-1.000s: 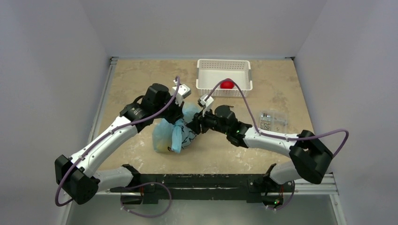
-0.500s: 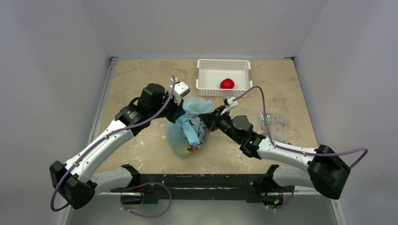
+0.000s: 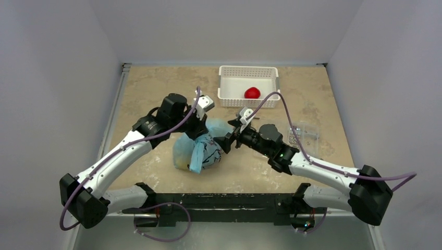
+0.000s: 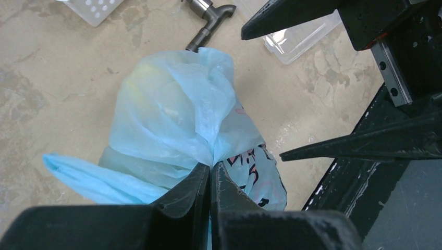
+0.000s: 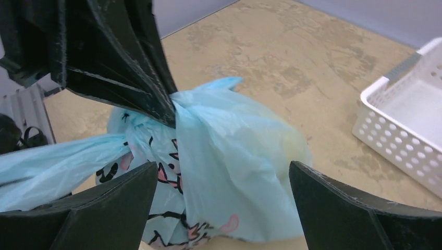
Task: Take the fake fruits out of the plastic bag
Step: Untie the plastic bag at the center of the board.
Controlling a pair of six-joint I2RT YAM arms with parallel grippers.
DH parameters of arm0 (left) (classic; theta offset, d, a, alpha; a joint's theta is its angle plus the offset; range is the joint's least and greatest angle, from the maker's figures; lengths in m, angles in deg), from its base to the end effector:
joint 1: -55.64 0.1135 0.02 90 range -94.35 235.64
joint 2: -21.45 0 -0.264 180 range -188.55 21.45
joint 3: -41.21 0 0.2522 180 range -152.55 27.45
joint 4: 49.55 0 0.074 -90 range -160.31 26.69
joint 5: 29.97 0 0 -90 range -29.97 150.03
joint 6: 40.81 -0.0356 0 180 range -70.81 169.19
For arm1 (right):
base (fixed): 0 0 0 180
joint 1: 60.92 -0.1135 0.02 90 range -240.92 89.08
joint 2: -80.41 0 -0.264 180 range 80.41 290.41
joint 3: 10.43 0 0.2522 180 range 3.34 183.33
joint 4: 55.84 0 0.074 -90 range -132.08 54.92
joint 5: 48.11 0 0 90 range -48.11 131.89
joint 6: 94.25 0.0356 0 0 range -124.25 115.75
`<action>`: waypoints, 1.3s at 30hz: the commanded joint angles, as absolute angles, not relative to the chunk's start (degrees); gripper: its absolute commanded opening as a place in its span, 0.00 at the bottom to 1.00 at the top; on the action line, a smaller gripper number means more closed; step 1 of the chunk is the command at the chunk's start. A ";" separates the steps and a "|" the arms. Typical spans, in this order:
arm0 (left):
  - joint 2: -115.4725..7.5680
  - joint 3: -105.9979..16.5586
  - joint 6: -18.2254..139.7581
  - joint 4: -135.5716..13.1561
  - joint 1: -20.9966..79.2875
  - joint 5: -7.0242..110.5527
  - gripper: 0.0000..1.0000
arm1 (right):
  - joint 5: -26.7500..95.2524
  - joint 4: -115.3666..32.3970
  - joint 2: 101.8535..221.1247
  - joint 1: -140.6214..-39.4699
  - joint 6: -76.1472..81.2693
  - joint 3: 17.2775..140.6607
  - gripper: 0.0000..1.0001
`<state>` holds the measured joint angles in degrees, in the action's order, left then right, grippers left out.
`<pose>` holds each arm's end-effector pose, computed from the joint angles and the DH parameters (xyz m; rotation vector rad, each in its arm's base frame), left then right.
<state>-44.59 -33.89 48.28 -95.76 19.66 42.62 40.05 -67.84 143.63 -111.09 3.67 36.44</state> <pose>0.1943 -0.1543 0.3293 0.8789 2.0912 -0.6689 0.1607 0.1945 0.2699 -0.6393 1.5842 0.7926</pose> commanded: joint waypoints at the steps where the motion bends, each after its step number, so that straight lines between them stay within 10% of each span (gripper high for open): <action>1: -44.36 -36.79 47.59 -94.27 19.96 38.19 0.15 | 32.03 -74.89 148.40 -110.93 -2.46 39.28 0.99; 5: -42.54 -36.75 48.11 -95.34 19.94 40.37 0.62 | 29.43 -79.96 153.09 -110.93 -1.36 38.90 0.97; 8: -41.55 -37.42 48.63 -99.03 19.96 44.03 0.78 | 27.17 -81.57 154.15 -110.93 -0.36 38.63 0.89; 17: -46.63 -36.31 51.53 -100.27 22.06 46.62 0.78 | 31.64 -80.93 151.61 -110.93 3.01 33.68 0.19; 28: -57.68 -39.41 49.92 -103.24 21.79 33.95 0.75 | 29.58 -82.51 149.96 -111.02 4.71 30.84 0.06; 30: -57.99 -39.15 49.50 -104.65 21.20 35.78 0.69 | 29.44 -82.07 149.78 -111.02 5.04 31.01 0.10; 36: -53.31 -37.39 50.75 -102.70 21.02 42.54 0.07 | 29.34 -82.20 149.30 -111.09 8.75 28.48 0.20; 39: -47.86 -34.86 51.68 -98.41 20.98 44.78 0.00 | 28.55 -85.63 148.63 -111.10 12.80 24.86 0.18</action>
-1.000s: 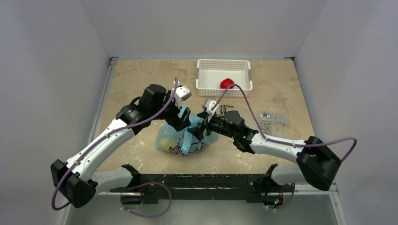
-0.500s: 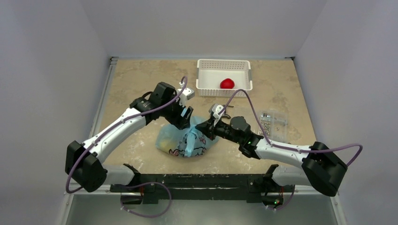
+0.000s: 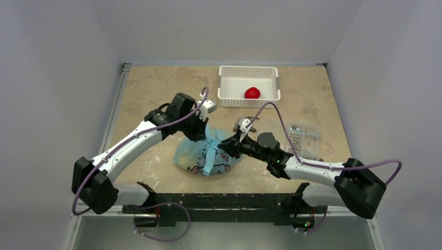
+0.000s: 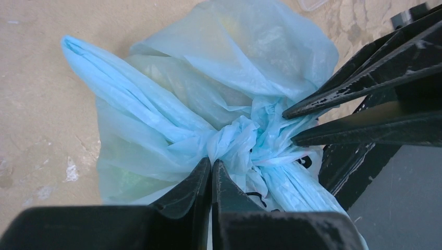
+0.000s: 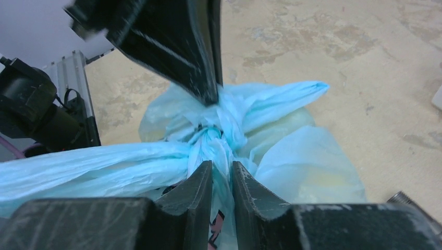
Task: Take the fake fruits out of the plastic bag
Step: Untie the plastic bag at the center of the board.
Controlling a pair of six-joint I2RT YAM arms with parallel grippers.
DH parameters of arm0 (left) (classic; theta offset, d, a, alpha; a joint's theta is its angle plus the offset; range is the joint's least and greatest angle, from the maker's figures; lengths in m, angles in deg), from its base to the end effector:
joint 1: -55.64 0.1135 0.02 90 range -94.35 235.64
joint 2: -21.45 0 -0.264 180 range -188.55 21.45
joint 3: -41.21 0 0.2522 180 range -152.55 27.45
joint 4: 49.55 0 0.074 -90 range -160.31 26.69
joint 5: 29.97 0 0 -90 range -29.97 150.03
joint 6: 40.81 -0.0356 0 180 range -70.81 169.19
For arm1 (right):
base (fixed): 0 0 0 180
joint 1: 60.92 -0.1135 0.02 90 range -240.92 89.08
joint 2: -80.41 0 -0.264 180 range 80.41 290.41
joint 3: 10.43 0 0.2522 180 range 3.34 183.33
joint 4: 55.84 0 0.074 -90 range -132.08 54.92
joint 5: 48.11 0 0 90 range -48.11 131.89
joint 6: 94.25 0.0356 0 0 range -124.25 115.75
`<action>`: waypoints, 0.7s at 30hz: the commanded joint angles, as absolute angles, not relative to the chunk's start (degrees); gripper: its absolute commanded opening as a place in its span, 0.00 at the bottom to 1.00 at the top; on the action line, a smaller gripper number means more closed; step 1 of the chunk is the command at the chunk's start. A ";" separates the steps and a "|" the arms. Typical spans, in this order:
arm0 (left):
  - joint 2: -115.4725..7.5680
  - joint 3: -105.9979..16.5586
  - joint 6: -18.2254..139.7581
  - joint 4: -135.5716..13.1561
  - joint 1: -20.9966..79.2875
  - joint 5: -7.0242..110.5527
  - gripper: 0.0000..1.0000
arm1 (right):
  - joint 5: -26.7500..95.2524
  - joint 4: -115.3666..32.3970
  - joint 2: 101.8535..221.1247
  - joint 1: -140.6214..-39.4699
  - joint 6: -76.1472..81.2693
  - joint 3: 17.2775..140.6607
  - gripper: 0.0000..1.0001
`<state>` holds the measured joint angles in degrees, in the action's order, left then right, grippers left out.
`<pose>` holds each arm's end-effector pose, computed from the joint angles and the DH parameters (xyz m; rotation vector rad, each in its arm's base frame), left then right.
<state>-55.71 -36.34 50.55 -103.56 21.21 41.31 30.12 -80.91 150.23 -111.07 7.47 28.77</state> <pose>0.2224 -0.1663 0.2859 0.8608 2.4128 -0.6595 0.1574 0.1999 0.2223 -0.7327 1.6034 0.9740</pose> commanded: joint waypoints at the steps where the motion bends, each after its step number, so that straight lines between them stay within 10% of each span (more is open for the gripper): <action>1: -46.26 -34.29 51.87 -97.46 20.98 45.20 0.00 | 28.38 -87.06 148.72 -111.14 13.95 23.63 0.15; 12: -34.09 -27.16 53.50 -88.06 20.86 45.09 0.00 | 30.37 -81.24 149.65 -111.27 18.52 24.79 0.00; 21: -35.16 -28.20 53.67 -89.07 20.73 43.99 0.00 | 36.73 -58.42 142.22 -111.60 8.32 37.46 0.58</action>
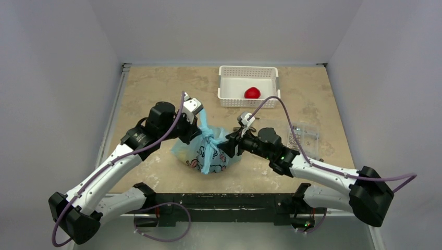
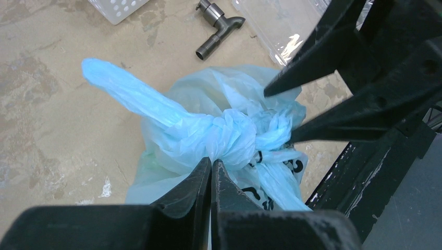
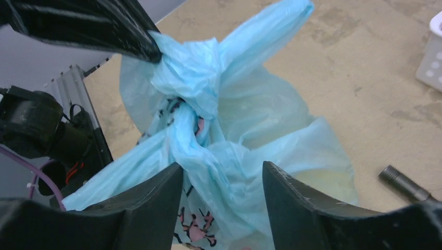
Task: Take the fake fruits out of the plastic bag
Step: Untie the plastic bag at the center of the board.
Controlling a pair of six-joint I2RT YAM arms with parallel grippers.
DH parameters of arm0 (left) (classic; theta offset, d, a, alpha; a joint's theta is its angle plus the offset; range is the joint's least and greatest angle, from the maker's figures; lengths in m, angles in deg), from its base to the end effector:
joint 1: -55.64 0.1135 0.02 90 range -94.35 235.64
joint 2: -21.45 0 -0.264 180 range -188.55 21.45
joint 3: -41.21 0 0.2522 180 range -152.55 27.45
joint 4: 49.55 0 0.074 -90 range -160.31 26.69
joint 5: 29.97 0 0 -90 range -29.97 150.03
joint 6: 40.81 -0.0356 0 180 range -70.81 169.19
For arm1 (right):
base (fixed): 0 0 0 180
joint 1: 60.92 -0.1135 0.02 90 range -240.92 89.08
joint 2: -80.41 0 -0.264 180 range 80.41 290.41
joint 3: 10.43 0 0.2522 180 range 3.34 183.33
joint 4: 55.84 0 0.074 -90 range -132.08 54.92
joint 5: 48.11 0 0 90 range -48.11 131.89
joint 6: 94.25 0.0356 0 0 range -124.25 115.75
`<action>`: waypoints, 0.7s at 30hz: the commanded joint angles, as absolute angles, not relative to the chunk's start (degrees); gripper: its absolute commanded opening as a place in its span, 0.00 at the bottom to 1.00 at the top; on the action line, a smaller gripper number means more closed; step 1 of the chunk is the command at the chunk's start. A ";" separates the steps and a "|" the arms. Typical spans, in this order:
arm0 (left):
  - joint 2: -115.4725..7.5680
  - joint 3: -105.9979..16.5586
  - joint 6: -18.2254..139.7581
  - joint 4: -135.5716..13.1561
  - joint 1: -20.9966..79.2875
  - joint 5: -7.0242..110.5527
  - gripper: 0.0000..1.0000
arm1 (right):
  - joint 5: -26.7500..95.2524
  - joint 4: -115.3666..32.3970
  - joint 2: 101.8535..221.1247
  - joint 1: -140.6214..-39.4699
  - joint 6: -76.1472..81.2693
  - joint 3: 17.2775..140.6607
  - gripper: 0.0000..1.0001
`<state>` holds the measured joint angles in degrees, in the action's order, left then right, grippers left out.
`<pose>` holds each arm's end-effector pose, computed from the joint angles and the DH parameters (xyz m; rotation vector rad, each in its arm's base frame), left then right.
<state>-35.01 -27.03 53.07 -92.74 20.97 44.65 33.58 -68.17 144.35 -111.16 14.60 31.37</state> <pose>0.1702 -0.1292 0.3286 0.7336 2.0457 -0.6776 0.1529 0.1918 0.2370 -0.6084 1.7476 0.9923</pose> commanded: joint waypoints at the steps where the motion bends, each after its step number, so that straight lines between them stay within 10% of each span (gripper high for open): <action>1: -35.47 -28.52 53.75 -89.12 20.80 43.91 0.00 | 36.23 -57.94 142.33 -111.75 6.80 38.09 0.64; 5: -35.95 -28.89 53.86 -90.02 20.75 43.32 0.00 | 37.91 -55.11 145.53 -111.98 3.86 41.98 0.81; 11: -35.76 -29.00 53.81 -90.06 20.70 43.75 0.00 | 37.59 -58.59 150.72 -111.98 6.44 41.79 0.79; 21: -30.78 -27.09 55.34 -89.08 20.68 57.06 0.00 | 52.35 -69.08 147.58 -111.93 28.67 34.42 0.00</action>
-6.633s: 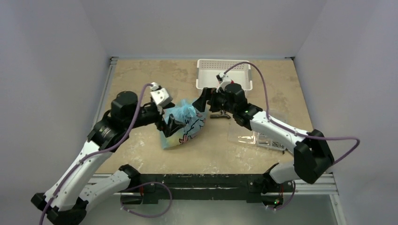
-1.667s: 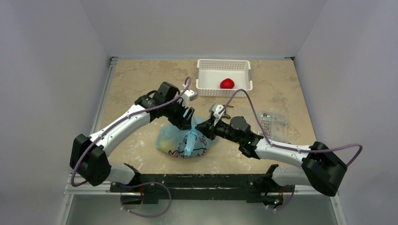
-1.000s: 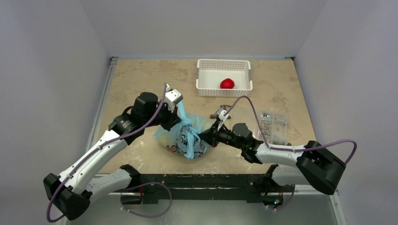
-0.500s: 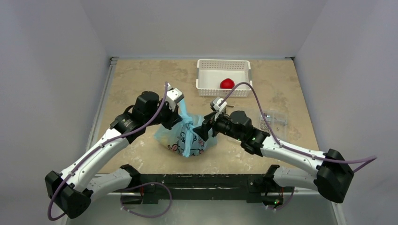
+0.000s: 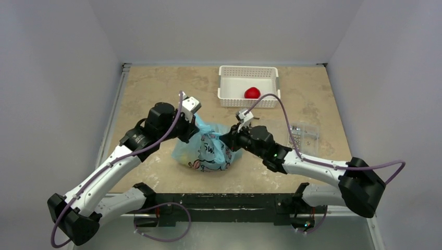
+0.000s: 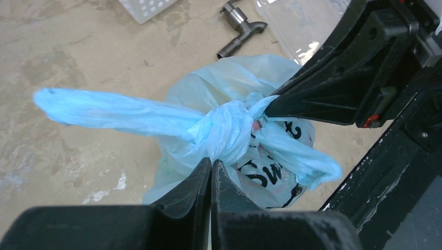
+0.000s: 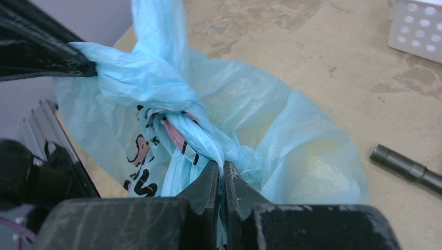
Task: Take the fake fruits out of the plastic bag
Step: Untie the plastic bag at the center of the board.
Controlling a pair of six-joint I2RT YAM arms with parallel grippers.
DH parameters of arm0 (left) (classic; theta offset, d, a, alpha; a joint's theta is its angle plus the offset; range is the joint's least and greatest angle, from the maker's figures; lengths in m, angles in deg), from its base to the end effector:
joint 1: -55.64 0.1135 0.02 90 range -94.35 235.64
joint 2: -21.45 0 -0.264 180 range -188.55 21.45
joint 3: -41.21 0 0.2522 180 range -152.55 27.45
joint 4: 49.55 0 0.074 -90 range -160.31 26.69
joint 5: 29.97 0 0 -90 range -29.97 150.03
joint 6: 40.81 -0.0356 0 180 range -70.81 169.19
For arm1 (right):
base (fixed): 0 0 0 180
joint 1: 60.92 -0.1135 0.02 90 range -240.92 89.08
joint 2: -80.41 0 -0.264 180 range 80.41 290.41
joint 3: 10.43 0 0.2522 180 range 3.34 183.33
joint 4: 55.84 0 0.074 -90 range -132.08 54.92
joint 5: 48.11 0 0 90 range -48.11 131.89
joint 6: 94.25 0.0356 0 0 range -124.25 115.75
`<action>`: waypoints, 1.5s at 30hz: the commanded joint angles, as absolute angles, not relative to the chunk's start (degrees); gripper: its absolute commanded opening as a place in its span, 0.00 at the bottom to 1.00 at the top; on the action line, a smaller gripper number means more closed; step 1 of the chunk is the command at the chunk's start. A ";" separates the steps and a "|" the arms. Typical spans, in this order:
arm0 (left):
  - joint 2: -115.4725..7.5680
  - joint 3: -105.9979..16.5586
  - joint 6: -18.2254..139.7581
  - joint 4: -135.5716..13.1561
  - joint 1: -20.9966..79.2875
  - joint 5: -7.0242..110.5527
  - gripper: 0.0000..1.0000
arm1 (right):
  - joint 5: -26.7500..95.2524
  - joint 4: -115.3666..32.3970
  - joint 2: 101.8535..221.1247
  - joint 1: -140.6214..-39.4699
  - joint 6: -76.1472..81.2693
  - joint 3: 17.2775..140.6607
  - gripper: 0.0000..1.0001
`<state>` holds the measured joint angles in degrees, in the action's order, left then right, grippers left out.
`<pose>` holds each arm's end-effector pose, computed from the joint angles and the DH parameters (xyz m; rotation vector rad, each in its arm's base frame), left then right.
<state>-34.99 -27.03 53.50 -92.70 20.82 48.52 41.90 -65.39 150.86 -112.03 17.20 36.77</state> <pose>0.1716 -0.1280 0.3284 0.6877 2.0560 -0.6127 0.1694 0.2100 0.2368 -0.4871 1.8401 0.8846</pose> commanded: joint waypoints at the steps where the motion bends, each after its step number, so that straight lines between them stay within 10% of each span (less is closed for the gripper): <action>1: -29.89 -26.74 55.62 -88.95 20.73 60.30 0.00 | 53.71 -70.77 146.16 -111.90 30.23 32.72 0.00; 13: -24.22 -24.05 55.04 -86.05 20.64 60.37 0.00 | 53.54 -74.62 141.02 -111.81 27.23 27.90 0.00; 22: -29.06 -27.20 52.03 -88.03 20.66 57.17 0.86 | 38.61 -77.50 146.87 -111.81 20.05 30.78 0.00; 30: -37.65 -31.33 49.72 -93.72 20.66 48.40 0.91 | 37.16 -76.25 146.70 -111.81 19.60 31.12 0.00; 37: -39.84 -33.09 49.41 -97.65 20.61 56.71 0.52 | 41.00 -73.93 142.02 -111.81 19.47 29.58 0.00; 41: -37.55 -31.99 50.47 -96.55 20.60 63.52 0.02 | 40.36 -72.05 140.91 -111.85 21.71 29.37 0.00; 45: -32.94 -29.40 51.99 -94.17 20.52 69.25 0.00 | 37.35 -72.84 139.74 -111.90 25.05 27.20 0.00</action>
